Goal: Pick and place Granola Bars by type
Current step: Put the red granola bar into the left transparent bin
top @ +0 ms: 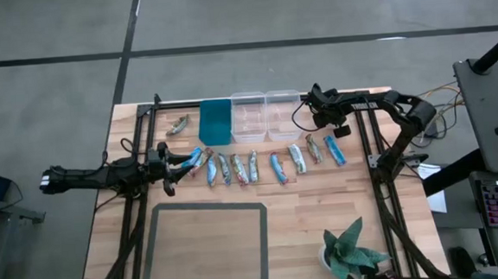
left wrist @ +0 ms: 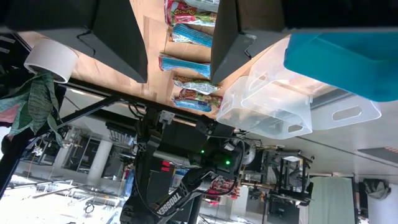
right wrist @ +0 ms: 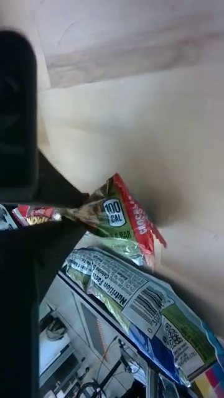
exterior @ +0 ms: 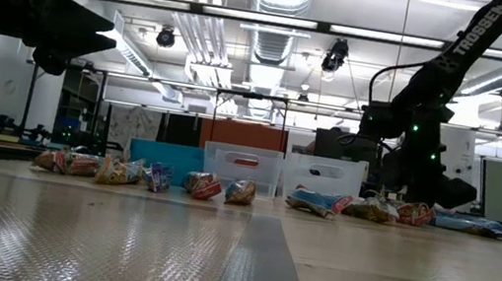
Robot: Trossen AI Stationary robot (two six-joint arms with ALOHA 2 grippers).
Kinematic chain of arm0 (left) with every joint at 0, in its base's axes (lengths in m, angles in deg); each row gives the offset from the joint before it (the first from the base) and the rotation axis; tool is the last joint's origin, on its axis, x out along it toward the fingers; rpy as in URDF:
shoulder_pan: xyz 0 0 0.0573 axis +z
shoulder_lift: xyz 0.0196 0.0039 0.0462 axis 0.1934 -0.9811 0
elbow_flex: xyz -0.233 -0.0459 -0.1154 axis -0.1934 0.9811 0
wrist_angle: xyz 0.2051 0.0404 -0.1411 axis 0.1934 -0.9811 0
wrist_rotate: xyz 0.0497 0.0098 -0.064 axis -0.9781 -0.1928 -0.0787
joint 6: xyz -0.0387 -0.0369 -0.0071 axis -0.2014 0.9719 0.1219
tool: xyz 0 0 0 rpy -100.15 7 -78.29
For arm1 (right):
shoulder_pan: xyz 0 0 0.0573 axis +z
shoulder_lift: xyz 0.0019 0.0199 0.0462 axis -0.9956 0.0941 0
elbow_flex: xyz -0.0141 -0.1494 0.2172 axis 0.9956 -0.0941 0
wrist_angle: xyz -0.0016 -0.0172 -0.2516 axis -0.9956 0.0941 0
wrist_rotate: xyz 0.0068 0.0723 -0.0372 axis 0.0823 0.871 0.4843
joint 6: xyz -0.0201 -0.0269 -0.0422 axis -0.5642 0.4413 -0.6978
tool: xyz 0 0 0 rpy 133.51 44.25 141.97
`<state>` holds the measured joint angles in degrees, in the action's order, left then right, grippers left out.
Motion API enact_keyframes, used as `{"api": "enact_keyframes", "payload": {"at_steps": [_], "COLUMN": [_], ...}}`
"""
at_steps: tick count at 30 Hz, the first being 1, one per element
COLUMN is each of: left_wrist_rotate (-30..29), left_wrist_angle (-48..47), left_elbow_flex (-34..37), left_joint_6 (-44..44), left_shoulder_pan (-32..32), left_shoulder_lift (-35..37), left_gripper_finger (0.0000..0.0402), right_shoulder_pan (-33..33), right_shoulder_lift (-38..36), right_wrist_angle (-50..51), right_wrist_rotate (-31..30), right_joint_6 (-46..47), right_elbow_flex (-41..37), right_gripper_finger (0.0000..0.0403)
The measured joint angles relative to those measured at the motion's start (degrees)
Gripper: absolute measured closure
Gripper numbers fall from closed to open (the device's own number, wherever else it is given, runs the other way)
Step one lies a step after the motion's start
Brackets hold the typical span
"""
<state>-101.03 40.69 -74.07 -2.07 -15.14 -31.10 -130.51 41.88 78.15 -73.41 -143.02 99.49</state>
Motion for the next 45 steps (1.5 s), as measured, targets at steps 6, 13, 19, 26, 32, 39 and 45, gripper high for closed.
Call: {"api": "enact_keyframes", "payload": {"at_steps": [6,13,19,26,32,39,45], "left_wrist_rotate": [-0.01,0.01,-0.01,-0.01,0.0,0.01,0.01], "left_wrist_angle": [0.0,0.0,0.0,-0.01,0.0,0.0,-0.01], "left_elbow_flex": [0.0,0.0,-0.02,-0.01,0.0,-0.01,0.0], "left_joint_6": [-0.01,-0.02,0.0,-0.01,-0.01,-0.01,-0.01], "left_shoulder_pan": [-0.01,0.0,0.0,0.0,-0.01,-0.01,0.0], "left_shoulder_lift": [0.01,0.02,0.02,0.01,0.0,0.01,0.0], "left_gripper_finger": [0.0243,0.0243,0.0243,0.0243,0.0243,0.0243,0.0243], "right_shoulder_pan": [0.03,1.55,3.33,5.95,7.37,8.2,8.39], "right_shoulder_lift": [-0.47,-4.42,-8.37,-10.9,-11.04,-11.19,-11.61], "right_wrist_angle": [1.38,8.34,15.24,23.77,32.2,40.07,45.71], "right_wrist_rotate": [0.09,-0.49,-1.2,-1.29,-1.36,-1.22,0.37], "right_joint_6": [4.99,10.69,13.22,17.86,22.85,26.71,32.8], "right_elbow_flex": [0.27,2.15,5.74,11.54,16.65,22.57,28.24], "right_gripper_finger": [0.0393,0.0395,0.0395,0.0395,0.0395,0.0395,0.0395]}}
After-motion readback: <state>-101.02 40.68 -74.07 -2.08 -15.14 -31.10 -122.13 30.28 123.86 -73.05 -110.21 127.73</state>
